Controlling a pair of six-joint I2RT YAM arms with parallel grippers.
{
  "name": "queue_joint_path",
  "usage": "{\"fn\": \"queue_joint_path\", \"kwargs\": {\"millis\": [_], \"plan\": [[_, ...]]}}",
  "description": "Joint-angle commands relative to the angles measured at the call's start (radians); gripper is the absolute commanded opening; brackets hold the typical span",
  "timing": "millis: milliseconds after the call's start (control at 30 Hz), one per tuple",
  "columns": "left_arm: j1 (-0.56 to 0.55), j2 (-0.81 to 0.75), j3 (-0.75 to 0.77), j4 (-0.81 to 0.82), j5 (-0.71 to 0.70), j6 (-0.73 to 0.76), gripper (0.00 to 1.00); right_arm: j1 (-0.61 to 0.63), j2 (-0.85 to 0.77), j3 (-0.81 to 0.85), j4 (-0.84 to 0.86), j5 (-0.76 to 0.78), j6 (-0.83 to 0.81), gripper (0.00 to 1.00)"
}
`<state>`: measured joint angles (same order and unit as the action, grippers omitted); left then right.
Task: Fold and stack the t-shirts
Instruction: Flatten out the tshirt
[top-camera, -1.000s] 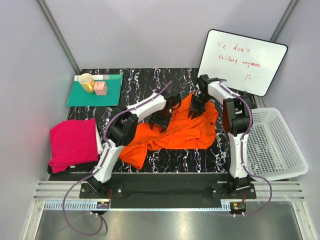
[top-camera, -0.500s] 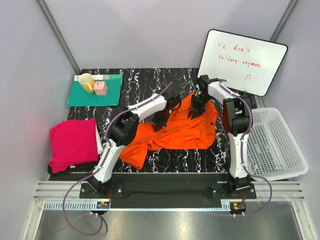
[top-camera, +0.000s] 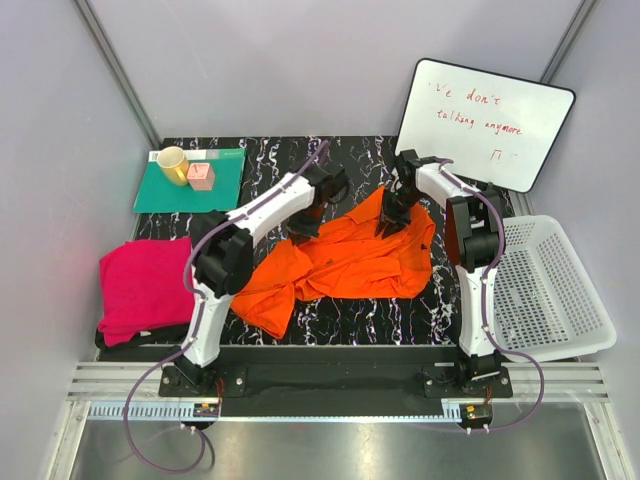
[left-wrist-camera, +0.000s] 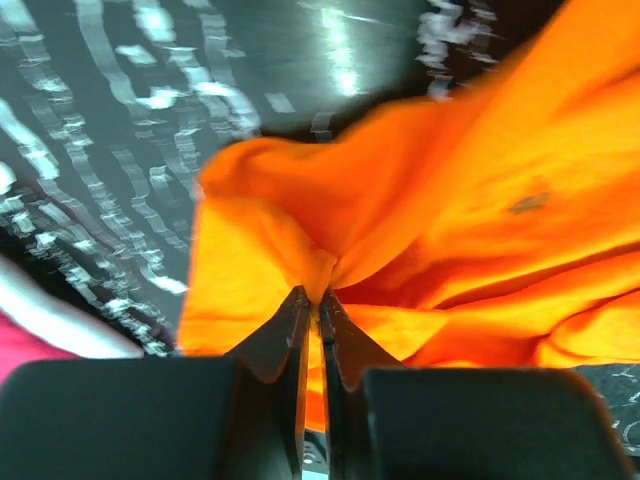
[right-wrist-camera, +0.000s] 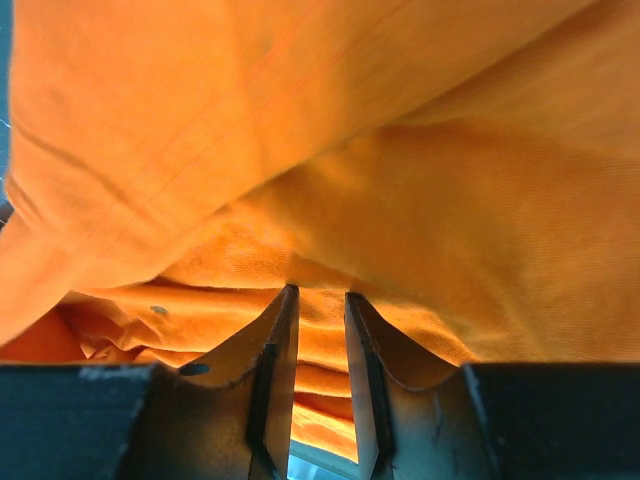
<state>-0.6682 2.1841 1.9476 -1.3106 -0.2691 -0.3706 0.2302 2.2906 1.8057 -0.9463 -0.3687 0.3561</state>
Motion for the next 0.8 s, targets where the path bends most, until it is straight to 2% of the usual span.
{"fn": "queue_joint_path", "kwargs": {"millis": [0, 267, 300, 333, 367, 400, 433, 467, 533, 567, 767], "plan": [[0.061, -0.073, -0.022, -0.045, -0.09, 0.018, 0.12, 0.004, -0.04, -0.002, 0.017, -0.016, -0.003, 0.33], [0.163, -0.061, -0.023, -0.053, -0.179, 0.071, 0.14, 0.004, -0.04, -0.003, 0.012, -0.012, -0.011, 0.33], [0.179, -0.058, -0.018, -0.053, -0.183, 0.076, 0.2, 0.004, -0.04, -0.003, 0.014, -0.013, -0.011, 0.33], [0.186, -0.043, -0.007, -0.053, -0.199, 0.082, 0.44, 0.001, -0.04, -0.002, 0.014, -0.013, -0.012, 0.33], [0.193, -0.035, 0.003, -0.058, -0.202, 0.091, 0.57, 0.004, -0.04, -0.002, 0.012, -0.015, -0.011, 0.33], [0.199, -0.021, 0.028, -0.061, -0.203, 0.093, 0.66, 0.004, -0.039, 0.0, 0.014, -0.016, -0.011, 0.33], [0.2, -0.02, 0.042, -0.068, -0.197, 0.091, 0.8, 0.004, -0.037, 0.0, 0.014, -0.018, -0.008, 0.33], [0.2, -0.02, 0.051, -0.072, -0.191, 0.094, 0.86, 0.003, -0.037, 0.0, 0.014, -0.018, -0.008, 0.33], [0.2, -0.04, 0.065, -0.064, -0.153, 0.096, 0.96, 0.004, -0.036, -0.002, 0.014, -0.019, -0.006, 0.33], [0.199, -0.049, 0.063, -0.058, -0.138, 0.098, 0.97, 0.003, -0.034, -0.002, 0.014, -0.021, -0.005, 0.33], [0.164, -0.132, 0.014, -0.015, -0.016, 0.091, 0.97, 0.004, -0.019, 0.006, 0.014, -0.022, -0.003, 0.33]]}}
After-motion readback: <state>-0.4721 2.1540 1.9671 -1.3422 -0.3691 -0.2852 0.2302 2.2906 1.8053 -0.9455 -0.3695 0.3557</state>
